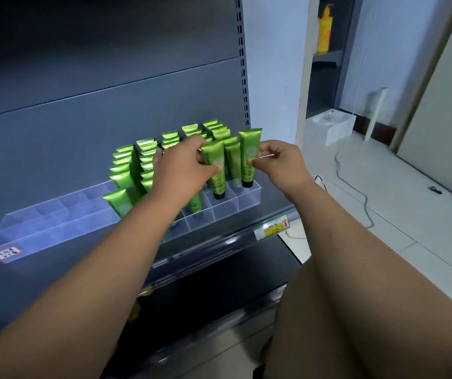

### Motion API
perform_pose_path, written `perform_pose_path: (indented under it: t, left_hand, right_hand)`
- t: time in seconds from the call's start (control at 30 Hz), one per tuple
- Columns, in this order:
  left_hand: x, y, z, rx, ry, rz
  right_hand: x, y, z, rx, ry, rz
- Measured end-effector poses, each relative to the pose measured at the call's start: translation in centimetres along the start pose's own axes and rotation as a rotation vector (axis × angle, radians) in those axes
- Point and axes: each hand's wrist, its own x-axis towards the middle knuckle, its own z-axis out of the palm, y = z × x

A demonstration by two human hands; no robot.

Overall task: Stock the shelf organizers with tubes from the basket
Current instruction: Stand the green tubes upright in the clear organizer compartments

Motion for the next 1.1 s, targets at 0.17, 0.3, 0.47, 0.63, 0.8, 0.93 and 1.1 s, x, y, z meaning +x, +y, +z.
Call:
perform_pose_path:
  t: [0.17, 0.3, 0.47, 0.63, 0.8, 0.93, 1.1]
  left_hand:
    - [0.8, 0.0, 1.3, 0.108, -0.002, 0.035]
    - [1.5, -0.1, 2.3, 0.117, 0.014, 0.057]
    - [1.8, -0.8, 3.4, 0.215, -0.005, 0.099]
    - [2.0, -1.4, 3.4, 0.221, 0.012, 0.120]
    - [2.1, -1.7, 3.2, 0.234, -0.003, 0.120]
    - [2.0, -2.0, 3.3, 0.244, -0.017, 0.132]
    - [2.1, -2.2, 3.2, 0.230, -0.003, 0.146]
  right_hand:
    - [1.0, 2.2, 0.4, -0.094, -0.067, 0.010]
    - [1.6, 3.4, 0.8, -0.144, -0.071, 0.025]
    - [2.0, 3.8, 1.6, -0.217, -0.087, 0.025]
    - [2.5, 4.0, 2.6, -0.251, -0.086, 0.015]
    - [2.6, 4.3, 3.3, -0.266, -0.076, 0.023]
    - [2.6, 4.3, 3.2, -0.278, -0.044, 0.029]
    - [2.4, 4.5, 2.8, -0.257, -0.027, 0.064]
